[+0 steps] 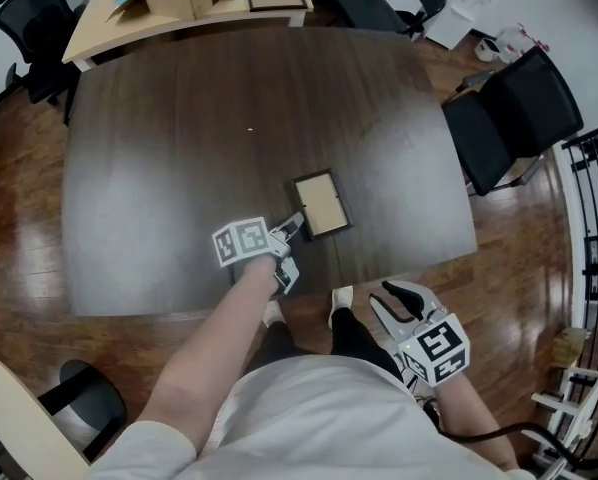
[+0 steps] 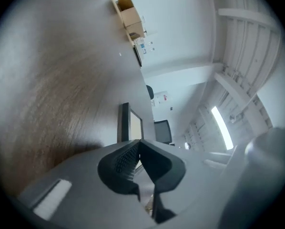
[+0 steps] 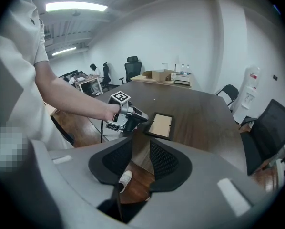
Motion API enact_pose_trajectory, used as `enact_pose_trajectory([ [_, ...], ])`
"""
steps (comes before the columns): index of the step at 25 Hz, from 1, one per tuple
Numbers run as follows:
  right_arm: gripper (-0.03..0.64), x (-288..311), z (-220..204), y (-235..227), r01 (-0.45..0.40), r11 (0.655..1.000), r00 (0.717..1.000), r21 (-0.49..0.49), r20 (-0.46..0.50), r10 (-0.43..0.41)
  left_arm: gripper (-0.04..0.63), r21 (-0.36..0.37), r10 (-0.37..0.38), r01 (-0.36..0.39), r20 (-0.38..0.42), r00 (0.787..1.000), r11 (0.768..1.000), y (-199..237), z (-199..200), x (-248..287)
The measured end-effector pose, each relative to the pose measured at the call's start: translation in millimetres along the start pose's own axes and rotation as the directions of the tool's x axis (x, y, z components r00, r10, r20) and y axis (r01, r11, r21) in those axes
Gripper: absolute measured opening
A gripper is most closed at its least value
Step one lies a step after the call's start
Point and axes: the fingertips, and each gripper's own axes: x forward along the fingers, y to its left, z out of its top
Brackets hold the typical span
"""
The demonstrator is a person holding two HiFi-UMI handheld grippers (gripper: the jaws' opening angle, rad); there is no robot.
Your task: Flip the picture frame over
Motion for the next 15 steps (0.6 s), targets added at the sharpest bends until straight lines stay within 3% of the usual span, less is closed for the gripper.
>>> enact_pose_trajectory([
  [3, 0.118, 1, -2, -7, -0.005, 0.999, 1.0, 0.045, 0.011, 0.005, -0.002, 0.14, -0.012, 0.02, -0.055, 0.998, 0.99, -31, -9, -9],
  [6, 0.118, 5, 0, -14, -0.016, 1.0, 1.0, 0.017, 0.01, 0.016, -0.002, 0.226, -0.059, 0.078, -0.09, 0.994, 0.971, -67, -17, -16],
  [10, 0.118, 0, -6, -13, -0.065, 0.998, 0.997, -0.013, 0.03, 0.065, -0.002, 0.311, -0.087, 0.108, -0.08, 0.993, 0.944, -100, -39, -35],
  [15, 0.118, -29, -18, -13, -0.129, 0.989, 0.987, -0.078, 0.087, 0.135, -0.002, 0.446, -0.064, 0.075, -0.04, 0.997, 0.892, -135, -83, -62],
])
